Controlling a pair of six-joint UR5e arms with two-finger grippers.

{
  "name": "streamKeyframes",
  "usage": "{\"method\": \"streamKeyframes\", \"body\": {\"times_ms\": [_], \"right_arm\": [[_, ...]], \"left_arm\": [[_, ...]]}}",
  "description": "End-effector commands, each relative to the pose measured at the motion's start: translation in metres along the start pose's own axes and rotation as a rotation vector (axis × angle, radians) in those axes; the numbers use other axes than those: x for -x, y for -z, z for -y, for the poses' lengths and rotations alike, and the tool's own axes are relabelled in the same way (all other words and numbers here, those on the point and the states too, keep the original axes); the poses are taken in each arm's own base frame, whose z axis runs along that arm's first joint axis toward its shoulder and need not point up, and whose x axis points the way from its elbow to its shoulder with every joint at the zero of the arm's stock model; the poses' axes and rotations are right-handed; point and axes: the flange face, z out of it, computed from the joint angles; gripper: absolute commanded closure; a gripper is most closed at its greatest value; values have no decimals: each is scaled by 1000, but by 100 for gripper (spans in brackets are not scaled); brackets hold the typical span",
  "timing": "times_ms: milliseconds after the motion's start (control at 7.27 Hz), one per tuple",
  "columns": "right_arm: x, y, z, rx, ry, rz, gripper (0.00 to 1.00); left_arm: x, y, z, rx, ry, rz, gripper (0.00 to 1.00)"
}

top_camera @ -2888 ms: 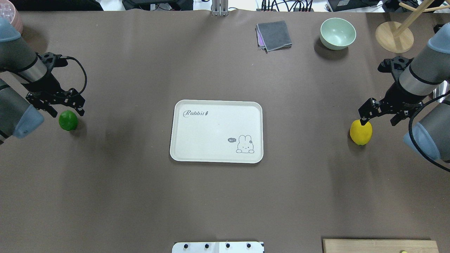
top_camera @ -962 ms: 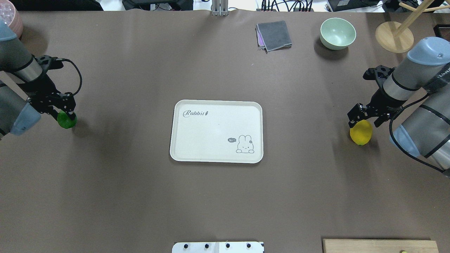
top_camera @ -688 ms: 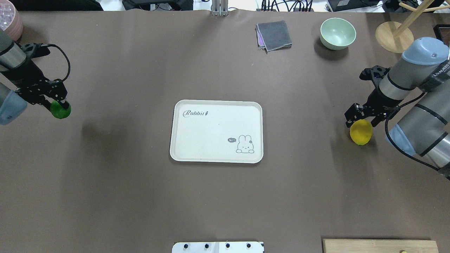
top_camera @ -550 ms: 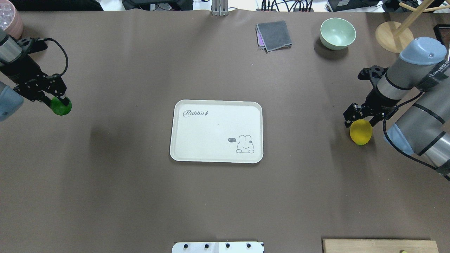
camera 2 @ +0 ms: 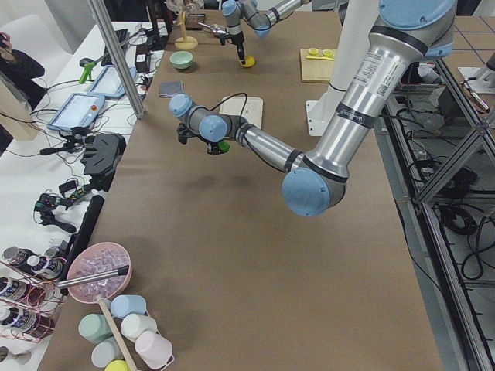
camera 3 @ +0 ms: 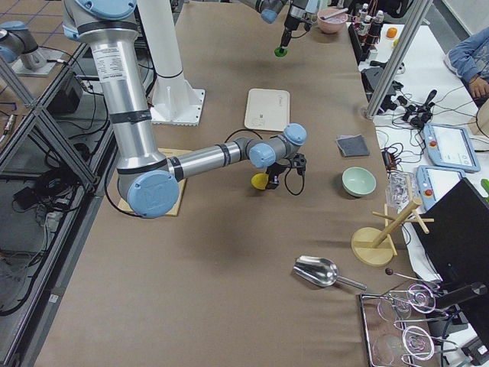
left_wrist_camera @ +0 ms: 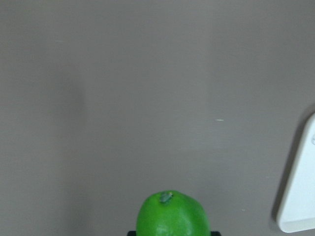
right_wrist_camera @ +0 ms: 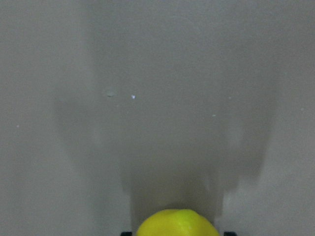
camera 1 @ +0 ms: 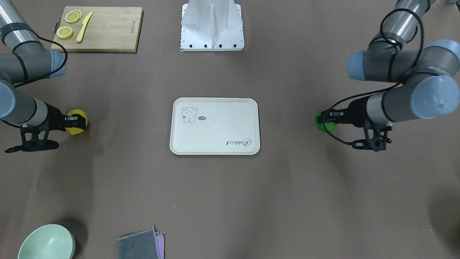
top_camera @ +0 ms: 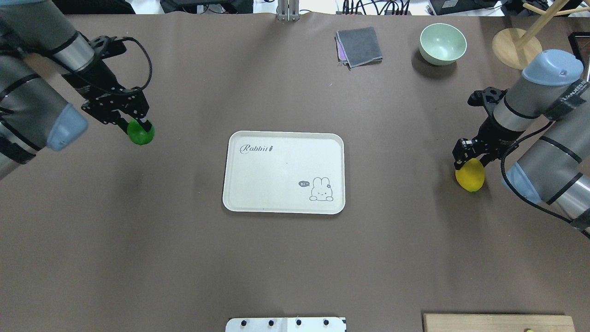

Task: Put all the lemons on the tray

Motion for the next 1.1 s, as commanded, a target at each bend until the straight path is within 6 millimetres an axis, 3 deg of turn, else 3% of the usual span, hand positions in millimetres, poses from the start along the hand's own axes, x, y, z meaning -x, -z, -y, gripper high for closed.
{"method": "streamKeyframes", "body": {"times_ms": [0,138,412,688,825,962], "right_arm": [[21,24,5,-21,27,51,68],[48,39,13,-54,77,90,68],[99,62,35,-105,157,134,67],[153,67,72,-127,219,169,66],[179,64,90,-124,232,175,66],[202,62,102,-122,250,180,66]], "left_arm": [[-115,-57,-9,-31,1,44,100],[-152,-81,-7,-49,34,31,100],[-170,-123,-13,-62,11,28,100],[-189,-144,-26,-73,15,42,100],[-190,-145,-27,-77,9,37,89],[-192,-143,-29,-80,5,35,18]]}}
